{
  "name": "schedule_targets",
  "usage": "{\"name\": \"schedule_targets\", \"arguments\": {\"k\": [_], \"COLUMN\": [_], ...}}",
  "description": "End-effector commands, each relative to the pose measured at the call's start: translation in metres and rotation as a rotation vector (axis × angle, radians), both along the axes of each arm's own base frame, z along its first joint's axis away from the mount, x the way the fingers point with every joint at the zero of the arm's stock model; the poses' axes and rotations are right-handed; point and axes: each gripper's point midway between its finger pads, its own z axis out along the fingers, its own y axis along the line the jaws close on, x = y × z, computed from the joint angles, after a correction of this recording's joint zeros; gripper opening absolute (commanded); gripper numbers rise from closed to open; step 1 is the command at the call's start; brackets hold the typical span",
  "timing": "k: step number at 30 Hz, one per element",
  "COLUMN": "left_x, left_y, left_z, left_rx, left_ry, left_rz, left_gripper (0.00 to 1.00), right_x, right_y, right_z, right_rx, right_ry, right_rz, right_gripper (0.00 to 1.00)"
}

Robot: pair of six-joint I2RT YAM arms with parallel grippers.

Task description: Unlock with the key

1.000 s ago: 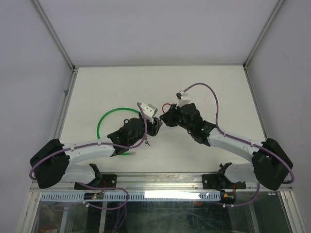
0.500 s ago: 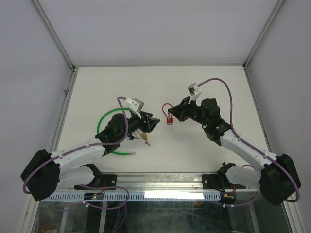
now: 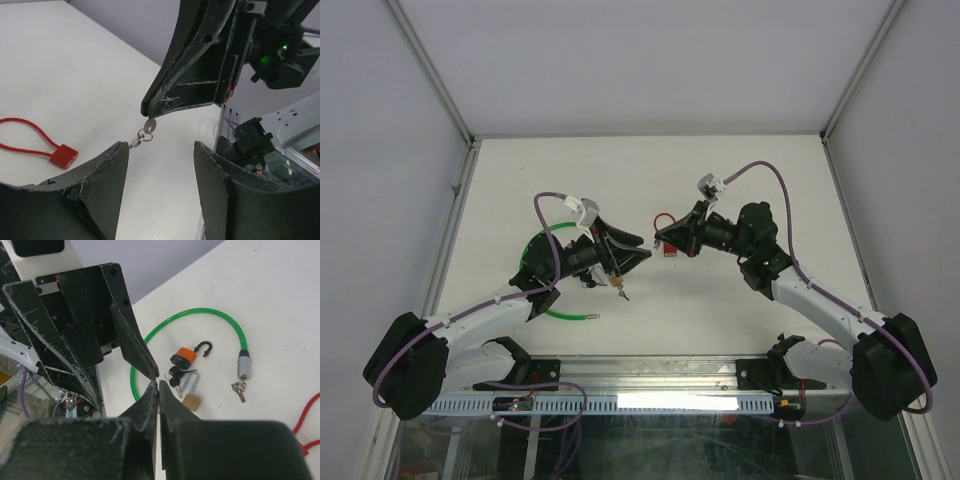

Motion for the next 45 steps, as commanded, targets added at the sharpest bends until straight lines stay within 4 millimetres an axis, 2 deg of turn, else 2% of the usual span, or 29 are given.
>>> {"name": "schedule_targets", "arguments": {"k": [1,10,14,20,26,34,45], "left_x": [-0.016,-0.014,-0.017,-0.020,-0.021,-0.021,-0.023], "left_y": [-0.002,-0.004,-0.006,-0.010,-0.010,-0.012,-0.015], "left_z": [0.028,0.028,0.028,0.022,0.022,0.021,0.020], "left_rx": [-0.112,-0.155,-0.162,-0.153,-0.151,-0.154,-0.153], "left_ry": [-0.041,0.006,0.010,0.017,0.017,0.027,0.037], "left_rz": [-0.095,-0.117,-0.143,-0.176,-0.185,-0.194,-0.221], "left_gripper": [0.56,0.54,0.50,0.37,0.33,0.23,0.20], "right_x": [-0.010,-0.022,-0.023,-0.023,-0.023,-0.025,-0.027], "right_y": [0.006,0.010,0.011,0.012,0.012,0.013,0.016], "right_z": [0.023,0.026,0.025,0.026,0.027,0.027,0.025], "right_rx": [0.083,0.126,0.127,0.138,0.141,0.140,0.135], "right_ry": [-0.069,-0.065,-0.053,-0.049,-0.049,-0.049,-0.050], "right_rz": [0.080,0.146,0.158,0.163,0.161,0.175,0.192], "right_gripper": [0.00,0.00,0.00,0.00,0.00,0.00,0.00]}}
